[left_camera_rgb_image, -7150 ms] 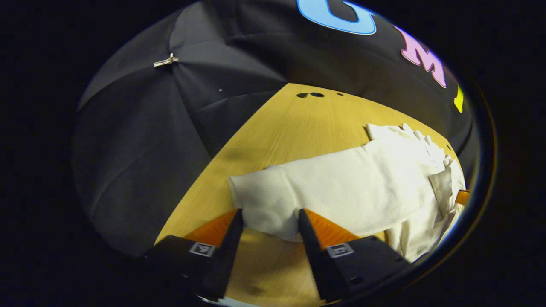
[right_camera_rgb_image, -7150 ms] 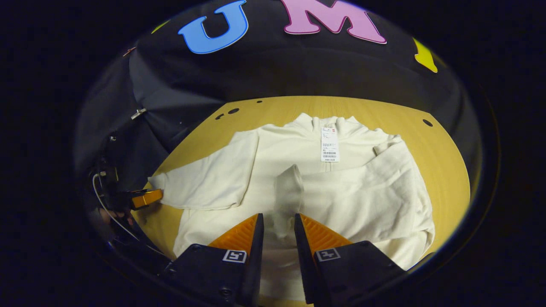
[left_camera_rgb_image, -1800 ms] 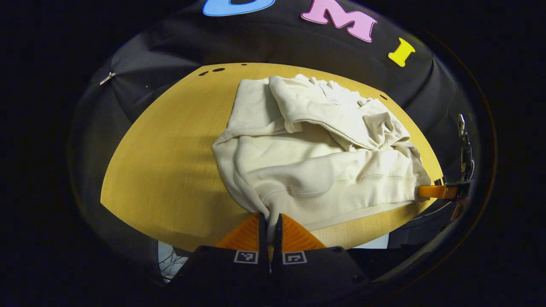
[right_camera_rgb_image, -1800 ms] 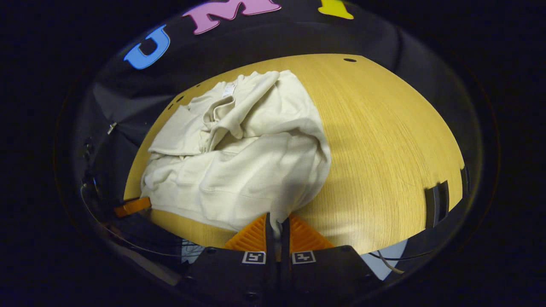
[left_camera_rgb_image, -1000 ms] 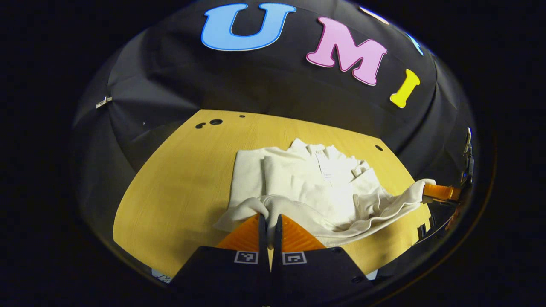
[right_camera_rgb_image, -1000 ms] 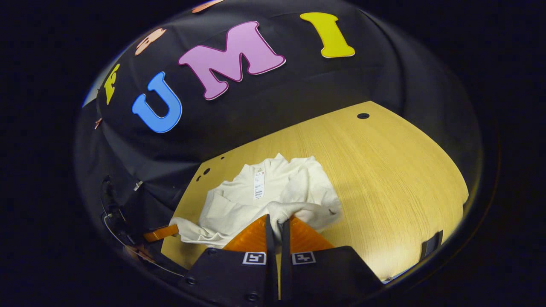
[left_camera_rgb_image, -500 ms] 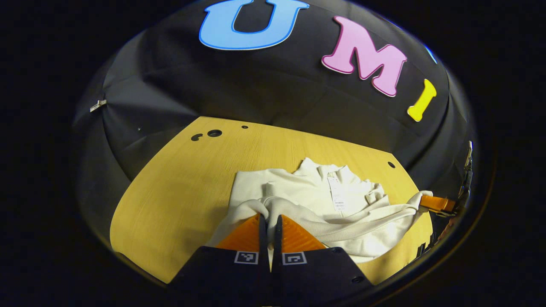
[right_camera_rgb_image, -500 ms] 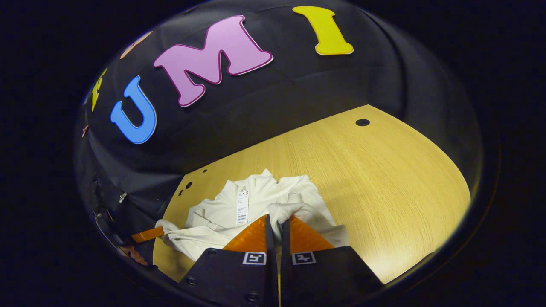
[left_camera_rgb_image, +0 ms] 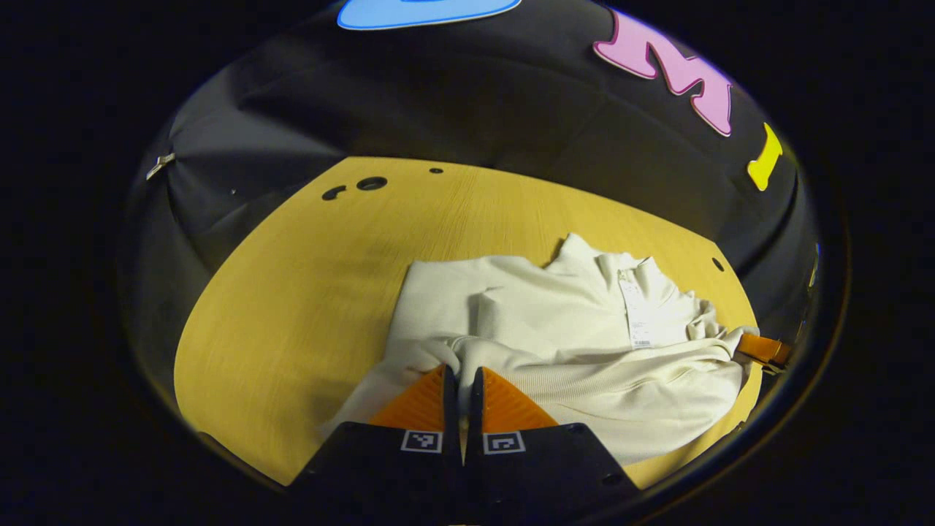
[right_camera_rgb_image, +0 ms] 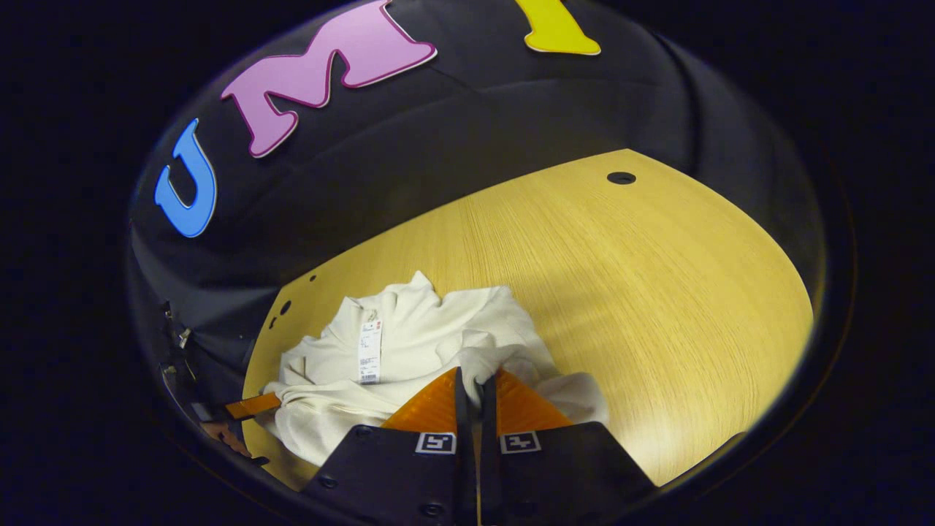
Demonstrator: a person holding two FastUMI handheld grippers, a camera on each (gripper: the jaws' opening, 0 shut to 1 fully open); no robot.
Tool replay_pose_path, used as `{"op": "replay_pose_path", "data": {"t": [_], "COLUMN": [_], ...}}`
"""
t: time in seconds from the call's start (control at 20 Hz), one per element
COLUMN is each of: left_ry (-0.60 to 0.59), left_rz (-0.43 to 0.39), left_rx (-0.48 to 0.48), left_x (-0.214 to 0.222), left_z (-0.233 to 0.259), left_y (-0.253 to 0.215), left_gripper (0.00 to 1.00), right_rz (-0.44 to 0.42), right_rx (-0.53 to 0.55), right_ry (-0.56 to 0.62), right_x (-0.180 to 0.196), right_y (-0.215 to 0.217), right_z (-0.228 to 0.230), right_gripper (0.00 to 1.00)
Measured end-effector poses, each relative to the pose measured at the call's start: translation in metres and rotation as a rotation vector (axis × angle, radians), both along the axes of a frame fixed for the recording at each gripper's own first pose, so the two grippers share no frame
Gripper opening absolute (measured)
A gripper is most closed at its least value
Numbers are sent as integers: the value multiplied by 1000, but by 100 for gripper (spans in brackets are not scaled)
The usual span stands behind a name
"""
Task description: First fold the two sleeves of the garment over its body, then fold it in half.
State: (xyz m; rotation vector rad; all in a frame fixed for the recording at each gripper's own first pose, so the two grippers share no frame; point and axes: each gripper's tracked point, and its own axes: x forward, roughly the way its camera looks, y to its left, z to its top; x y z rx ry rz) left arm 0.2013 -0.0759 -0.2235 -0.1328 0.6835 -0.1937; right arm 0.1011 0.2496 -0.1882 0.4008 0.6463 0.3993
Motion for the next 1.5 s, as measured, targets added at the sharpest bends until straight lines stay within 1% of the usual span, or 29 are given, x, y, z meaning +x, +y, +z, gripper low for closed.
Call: {"op": "replay_pose_path", "data": {"t": [0.15, 0.3, 0.35, 0.4, 0.45, 0.55, 0.6, 0.65, 0.7, 0.75, 0.8, 0.85, 0.9, 0.95, 1.0, 1.05, 1.2, 1.3, 1.5], "left_ry": [-3, -7, 2, 3, 1, -6, -14, -28, -53, -72, -97, -119, -144, -169, -191, -205, -256, -282, -326], "left_rz": [-8, -8, -14, -17, -15, -7, 1, 3, 5, -2, -7, -12, -19, -28, -40, -51, -75, -78, -106], "left_rx": [7, -2, 2, 8, 12, 34, 45, 57, 72, 78, 90, 98, 105, 107, 103, 92, 59, 36, -12], "left_x": [4, 4, 4, 2, 3, 0, 0, -2, -6, -9, -16, -22, -28, -35, -45, -55, -83, -101, -134], "left_z": [-3, -5, -6, -5, -5, -2, 0, 4, 10, 15, 23, 30, 37, 46, 54, 62, 86, 100, 121], "left_y": [-1, -2, -1, -1, -1, 2, 3, 3, 5, 4, 4, 5, 5, 5, 4, 3, 0, 0, 1], "left_gripper": [6, 6, 7, 8, 14, 20, 24, 33, 47, 56, 62, 71, 73, 75, 76, 78, 82, 83, 83], "right_rz": [19, 11, 9, 11, 15, 11, 8, 7, 9, 11, 9, 6, 7, 6, 13, 18, 53, 87, 126], "right_rx": [-35, 4, 16, 26, 32, 30, 21, 12, 7, 0, -10, -20, -23, -20, -9, -2, 2, -17, -42], "right_ry": [25, 55, 66, 68, 74, 88, 75, 54, 34, 18, 5, -8, -24, -37, -48, -63, -124, -173, -257], "right_x": [3, 7, 6, 5, 5, -1, -3, -5, -9, -13, -17, -22, -28, -33, -40, -47, -69, -86, -119], "right_y": [3, 4, 4, 4, 5, 1, -1, -4, -7, -10, -14, -20, -24, -28, -30, -33, -37, -39, -39], "right_z": [-20, -24, -23, -20, -19, -17, -13, -7, -1, 3, 8, 13, 19, 26, 33, 41, 68, 84, 113], "right_gripper": [7, 7, 9, 14, 17, 26, 35, 38, 46, 51, 63, 51, 70, 73, 63, 78, 89, 93, 94]}}
